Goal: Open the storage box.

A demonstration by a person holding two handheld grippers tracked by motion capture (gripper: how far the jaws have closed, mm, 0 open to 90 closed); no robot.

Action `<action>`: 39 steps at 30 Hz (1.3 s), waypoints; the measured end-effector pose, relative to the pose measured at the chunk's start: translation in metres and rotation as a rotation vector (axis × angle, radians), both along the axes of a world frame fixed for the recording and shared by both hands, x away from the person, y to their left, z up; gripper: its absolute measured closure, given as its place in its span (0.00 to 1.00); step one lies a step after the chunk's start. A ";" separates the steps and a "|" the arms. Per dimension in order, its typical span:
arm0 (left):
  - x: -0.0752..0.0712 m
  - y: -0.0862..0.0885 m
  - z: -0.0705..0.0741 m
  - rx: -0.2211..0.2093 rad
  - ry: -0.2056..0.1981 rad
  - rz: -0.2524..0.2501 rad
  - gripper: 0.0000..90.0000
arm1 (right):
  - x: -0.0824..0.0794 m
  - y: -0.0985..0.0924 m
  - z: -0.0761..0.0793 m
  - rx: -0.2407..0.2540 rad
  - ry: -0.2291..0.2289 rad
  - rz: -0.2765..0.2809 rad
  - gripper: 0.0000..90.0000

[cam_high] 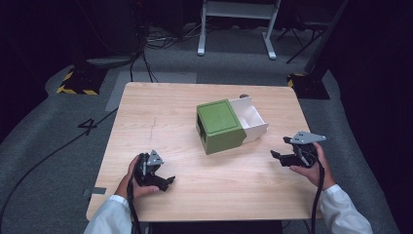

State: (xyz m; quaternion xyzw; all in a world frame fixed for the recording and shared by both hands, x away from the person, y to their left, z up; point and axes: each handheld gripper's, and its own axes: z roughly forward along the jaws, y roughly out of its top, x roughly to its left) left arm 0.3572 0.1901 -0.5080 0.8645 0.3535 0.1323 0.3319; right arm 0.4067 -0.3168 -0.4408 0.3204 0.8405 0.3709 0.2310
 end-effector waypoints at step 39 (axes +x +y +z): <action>0.000 0.000 0.000 0.000 0.000 0.000 0.01 | -0.039 -0.068 -0.057 0.024 0.122 -0.116 0.22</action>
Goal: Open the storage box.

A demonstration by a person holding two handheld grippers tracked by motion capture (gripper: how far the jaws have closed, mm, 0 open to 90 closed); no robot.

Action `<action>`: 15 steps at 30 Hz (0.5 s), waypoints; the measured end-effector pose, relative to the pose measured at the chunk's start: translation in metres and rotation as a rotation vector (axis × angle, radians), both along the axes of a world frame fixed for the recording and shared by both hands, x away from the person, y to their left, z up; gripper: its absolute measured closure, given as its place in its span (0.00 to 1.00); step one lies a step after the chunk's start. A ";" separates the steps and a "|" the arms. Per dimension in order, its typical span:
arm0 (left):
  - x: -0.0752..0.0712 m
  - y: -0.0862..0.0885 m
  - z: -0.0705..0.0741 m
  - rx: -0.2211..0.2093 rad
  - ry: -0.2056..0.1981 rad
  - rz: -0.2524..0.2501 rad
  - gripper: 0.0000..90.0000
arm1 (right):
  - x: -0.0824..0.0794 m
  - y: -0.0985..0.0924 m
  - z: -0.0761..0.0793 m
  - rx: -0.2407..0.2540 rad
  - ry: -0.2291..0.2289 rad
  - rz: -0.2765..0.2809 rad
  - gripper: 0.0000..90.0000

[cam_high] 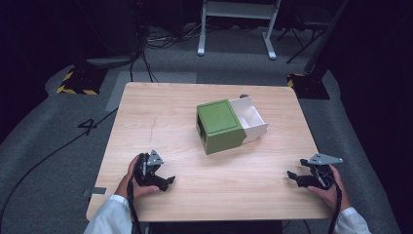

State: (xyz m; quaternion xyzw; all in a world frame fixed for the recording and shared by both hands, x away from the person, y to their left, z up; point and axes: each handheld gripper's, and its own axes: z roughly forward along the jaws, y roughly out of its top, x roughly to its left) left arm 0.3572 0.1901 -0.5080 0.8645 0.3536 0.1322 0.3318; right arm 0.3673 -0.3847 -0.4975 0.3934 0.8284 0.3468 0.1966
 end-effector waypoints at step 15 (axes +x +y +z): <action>-0.001 0.000 0.000 -0.001 0.002 0.007 0.01 | -0.005 -0.014 -0.010 0.049 0.004 -0.070 0.21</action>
